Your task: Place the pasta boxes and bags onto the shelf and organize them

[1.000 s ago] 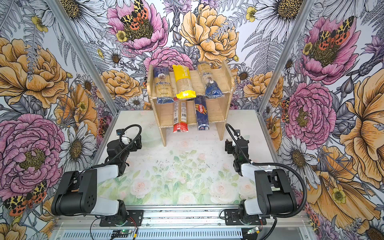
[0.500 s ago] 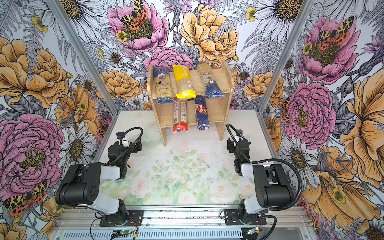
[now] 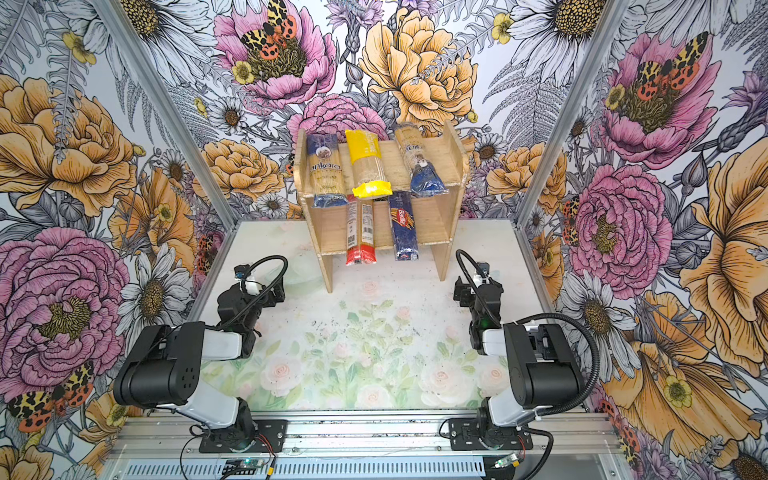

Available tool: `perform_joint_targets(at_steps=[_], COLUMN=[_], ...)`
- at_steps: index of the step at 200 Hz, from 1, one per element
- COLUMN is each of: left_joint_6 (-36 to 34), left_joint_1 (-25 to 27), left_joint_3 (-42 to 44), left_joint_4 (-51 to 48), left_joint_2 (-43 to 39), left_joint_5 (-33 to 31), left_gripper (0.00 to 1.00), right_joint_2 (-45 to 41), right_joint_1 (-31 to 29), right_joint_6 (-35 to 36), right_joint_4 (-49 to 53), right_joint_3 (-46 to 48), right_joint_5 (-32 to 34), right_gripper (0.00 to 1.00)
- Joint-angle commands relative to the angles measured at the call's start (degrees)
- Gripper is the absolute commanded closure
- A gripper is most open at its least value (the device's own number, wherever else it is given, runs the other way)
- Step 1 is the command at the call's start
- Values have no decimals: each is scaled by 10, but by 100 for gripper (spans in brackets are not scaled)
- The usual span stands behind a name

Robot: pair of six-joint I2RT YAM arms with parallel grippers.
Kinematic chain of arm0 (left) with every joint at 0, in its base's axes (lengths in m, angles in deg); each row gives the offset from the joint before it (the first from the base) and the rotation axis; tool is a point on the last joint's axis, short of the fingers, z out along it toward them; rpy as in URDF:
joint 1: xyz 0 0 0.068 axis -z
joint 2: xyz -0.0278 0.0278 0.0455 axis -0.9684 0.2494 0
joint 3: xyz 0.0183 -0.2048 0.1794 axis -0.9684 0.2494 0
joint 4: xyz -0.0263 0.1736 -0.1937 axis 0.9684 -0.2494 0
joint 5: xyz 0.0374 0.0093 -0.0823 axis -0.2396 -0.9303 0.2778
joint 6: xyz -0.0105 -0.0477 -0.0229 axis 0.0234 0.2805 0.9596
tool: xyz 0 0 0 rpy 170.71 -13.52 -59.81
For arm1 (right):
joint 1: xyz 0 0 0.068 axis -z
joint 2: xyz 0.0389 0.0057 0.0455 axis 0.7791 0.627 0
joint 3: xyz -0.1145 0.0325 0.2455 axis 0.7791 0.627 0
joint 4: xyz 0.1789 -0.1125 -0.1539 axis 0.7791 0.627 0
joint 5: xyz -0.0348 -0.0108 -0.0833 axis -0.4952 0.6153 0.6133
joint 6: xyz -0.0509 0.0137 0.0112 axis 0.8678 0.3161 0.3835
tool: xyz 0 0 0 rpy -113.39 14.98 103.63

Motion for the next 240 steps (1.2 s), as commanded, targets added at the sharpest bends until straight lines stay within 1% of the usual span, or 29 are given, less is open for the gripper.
perform_joint_targets(at_steps=[1,21,99,126,147,240], left_joint_6=[-10,-11,-15,-15,-18,-20], left_joint_1=[5,10,15,16,15,16], left_joint_3=[-9,-11,-11,-10,-11,-11], left_joint_4=[-2,-7,-8,-7,-8,-8], left_joint_2=[-3,-3,-5,-4,-4,-4], left_joint_5=[-15,-27,-39,-39,-24,-26], left_gripper=[1,1,1,1,1,1], right_joint_2=[6,6,4,3,3,3], right_joint_1=[6,9,9,8,8,7], right_joint_6=[-11,-12,-12,-11,-11,-11], right_joint_4=[-20,-19,-19,-19,-20,-20], right_joint_3=[-7,-7,-6,-4,-4,-5], right_joint_5=[-3,-6,-7,-5,-5,-3], right_gripper=[1,0,1,1,1,0])
